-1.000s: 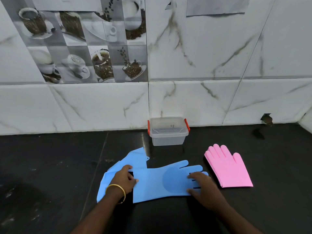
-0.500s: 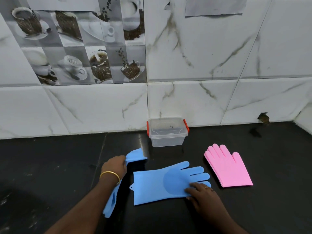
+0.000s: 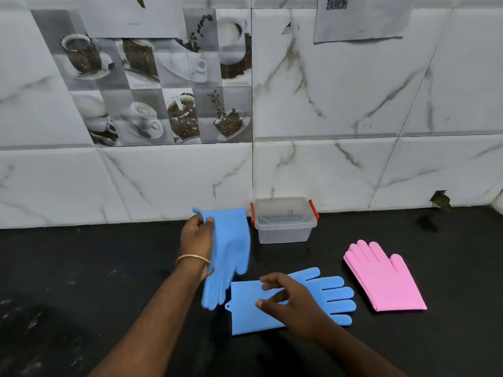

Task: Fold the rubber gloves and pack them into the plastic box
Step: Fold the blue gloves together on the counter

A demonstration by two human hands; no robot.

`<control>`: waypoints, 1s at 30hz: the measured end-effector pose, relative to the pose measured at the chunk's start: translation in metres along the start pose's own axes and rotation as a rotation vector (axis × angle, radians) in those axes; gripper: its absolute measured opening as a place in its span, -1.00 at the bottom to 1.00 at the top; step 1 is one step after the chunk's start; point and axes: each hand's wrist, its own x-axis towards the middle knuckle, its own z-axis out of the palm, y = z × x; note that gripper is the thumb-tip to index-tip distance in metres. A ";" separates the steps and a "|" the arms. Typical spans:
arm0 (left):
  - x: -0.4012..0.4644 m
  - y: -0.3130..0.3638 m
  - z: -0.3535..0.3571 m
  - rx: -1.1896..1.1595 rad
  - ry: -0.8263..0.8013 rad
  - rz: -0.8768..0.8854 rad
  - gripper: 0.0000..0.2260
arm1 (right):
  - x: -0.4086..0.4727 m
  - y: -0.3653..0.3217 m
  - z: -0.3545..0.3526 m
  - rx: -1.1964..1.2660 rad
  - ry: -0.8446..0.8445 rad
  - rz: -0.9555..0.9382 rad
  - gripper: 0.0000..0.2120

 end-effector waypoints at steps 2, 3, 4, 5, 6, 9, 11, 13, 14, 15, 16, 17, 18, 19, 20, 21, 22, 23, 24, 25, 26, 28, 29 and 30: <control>-0.014 0.030 0.008 -0.203 0.061 -0.040 -0.94 | 0.003 -0.027 0.007 0.163 -0.160 -0.032 -0.75; -0.020 0.049 0.007 -0.310 0.112 -0.054 -0.93 | 0.004 -0.045 0.014 0.187 -0.269 -0.061 -0.76; -0.024 0.061 0.016 -0.401 0.130 -0.087 -0.90 | 0.004 -0.053 0.020 0.185 -0.337 -0.080 -0.75; -0.027 0.071 0.024 -0.480 0.138 -0.121 -0.87 | 0.005 -0.063 0.026 0.174 -0.388 -0.116 -0.71; -0.032 0.081 0.033 -0.553 0.130 -0.158 -0.85 | 0.007 -0.070 0.032 0.156 -0.416 -0.158 -0.67; -0.049 0.107 0.060 -0.696 0.100 -0.263 -0.84 | 0.015 -0.083 0.040 0.084 -0.349 -0.190 -0.56; -0.056 0.116 0.068 -0.705 0.123 -0.268 -0.87 | 0.026 -0.093 0.040 0.198 -0.287 -0.107 -0.50; -0.061 0.117 0.073 -0.514 0.148 -0.262 -0.93 | 0.040 -0.106 0.036 0.452 -0.241 0.032 -0.56; -0.064 0.115 0.074 -0.372 0.160 -0.295 -0.84 | 0.048 -0.111 0.032 0.558 -0.187 0.080 -0.59; -0.066 0.113 0.074 -0.311 0.173 -0.312 -0.74 | 0.053 -0.113 0.026 0.659 -0.145 0.117 -0.65; -0.067 0.111 0.074 -0.341 0.192 -0.285 -0.65 | 0.059 -0.114 0.018 0.767 -0.128 0.133 -0.73; -0.067 0.111 0.074 -0.430 0.208 -0.236 -0.59 | 0.063 -0.114 0.010 0.914 -0.161 0.136 -0.74; -0.066 0.109 0.074 -0.539 0.217 -0.193 -0.54 | 0.068 -0.112 0.004 1.061 -0.192 0.115 -0.72; -0.067 0.105 0.070 -0.630 0.227 -0.160 -0.47 | 0.073 -0.109 -0.001 1.134 -0.207 0.064 -0.69; -0.068 0.101 0.066 -0.682 0.230 -0.131 -0.39 | 0.078 -0.105 -0.004 1.134 -0.177 0.026 -0.69; -0.069 0.094 0.062 -0.703 0.223 -0.108 -0.31 | 0.081 -0.101 -0.007 1.061 -0.106 0.000 -0.70; -0.070 0.087 0.056 -0.716 0.215 -0.094 -0.24 | 0.083 -0.093 -0.011 0.954 -0.033 -0.028 -0.73; -0.071 0.080 0.051 -0.718 0.212 -0.090 -0.16 | 0.084 -0.087 -0.015 0.884 0.011 -0.051 -0.73; -0.071 0.075 0.046 -0.713 0.210 -0.093 -0.12 | 0.085 -0.080 -0.019 0.848 0.026 -0.090 -0.74; -0.071 0.069 0.042 -0.701 0.201 -0.107 -0.11 | 0.086 -0.074 -0.022 0.819 0.016 -0.131 -0.74; -0.070 0.064 0.037 -0.693 0.187 -0.130 -0.14 | 0.087 -0.070 -0.025 0.754 0.021 -0.156 -0.76; -0.067 0.055 0.026 -0.687 0.112 -0.194 -0.30 | 0.084 -0.061 -0.030 0.621 0.076 -0.136 -0.74; -0.065 0.052 0.019 -0.661 0.045 -0.223 -0.38 | 0.083 -0.058 -0.034 0.559 0.111 -0.124 -0.73; -0.063 0.050 0.013 -0.609 -0.038 -0.254 -0.47 | 0.080 -0.051 -0.043 0.488 0.127 -0.112 -0.72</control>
